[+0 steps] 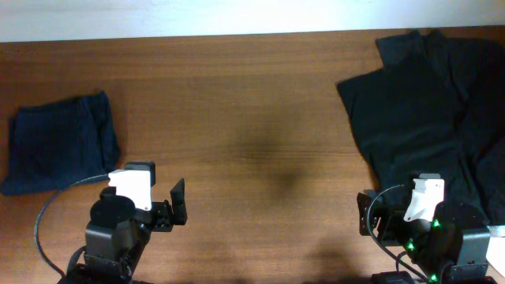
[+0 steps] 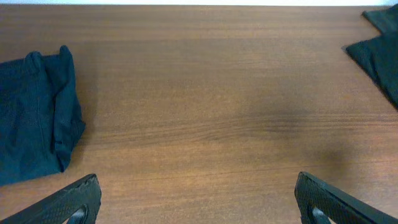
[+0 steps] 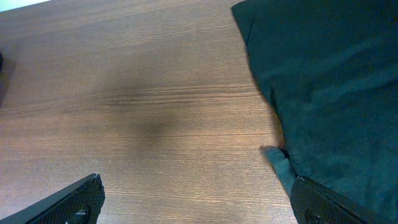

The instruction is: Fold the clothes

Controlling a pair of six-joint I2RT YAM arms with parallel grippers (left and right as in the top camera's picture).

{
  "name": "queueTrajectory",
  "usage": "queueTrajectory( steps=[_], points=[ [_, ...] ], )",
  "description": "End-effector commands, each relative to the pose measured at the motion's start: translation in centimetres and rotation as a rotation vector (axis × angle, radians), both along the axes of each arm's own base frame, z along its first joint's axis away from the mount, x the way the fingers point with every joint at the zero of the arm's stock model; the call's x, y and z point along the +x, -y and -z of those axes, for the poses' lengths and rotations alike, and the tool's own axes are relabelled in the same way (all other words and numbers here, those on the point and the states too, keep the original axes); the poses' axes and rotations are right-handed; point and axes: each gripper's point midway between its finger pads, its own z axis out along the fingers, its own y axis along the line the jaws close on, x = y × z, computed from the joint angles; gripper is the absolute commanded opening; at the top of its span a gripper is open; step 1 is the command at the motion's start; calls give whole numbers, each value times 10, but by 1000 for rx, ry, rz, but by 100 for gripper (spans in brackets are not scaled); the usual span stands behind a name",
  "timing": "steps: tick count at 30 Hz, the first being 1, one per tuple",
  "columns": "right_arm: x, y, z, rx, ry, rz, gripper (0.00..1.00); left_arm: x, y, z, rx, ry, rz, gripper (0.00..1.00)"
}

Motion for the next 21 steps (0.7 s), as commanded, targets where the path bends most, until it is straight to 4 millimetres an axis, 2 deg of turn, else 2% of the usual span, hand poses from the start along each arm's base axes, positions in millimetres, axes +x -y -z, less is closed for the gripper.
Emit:
queueTrajectory(
  steps=[1,9,11,12,14,17,21],
  points=[
    [0,4,2,-17,1,12,99,0,-4,3,5,-5,-24,99],
    [-3,4,-2,-16,26,13,99,0,-4,3,5,-5,-24,99],
    [-5,16,-3,-69,64,61,99,0,-4,3,5,-5,-24,99],
    [-5,16,-3,-80,102,52,99,0,-4,3,5,-5,-24,99],
    [0,13,-2,-65,246,43,99,0,-4,3,5,-5,-24,99],
    [16,1,13,-50,468,-20,99,0,-4,3,5,-5,-24,99],
    [43,2,21,-49,615,-3,99,0,-4,3,5,-5,-24,99]
  ],
)
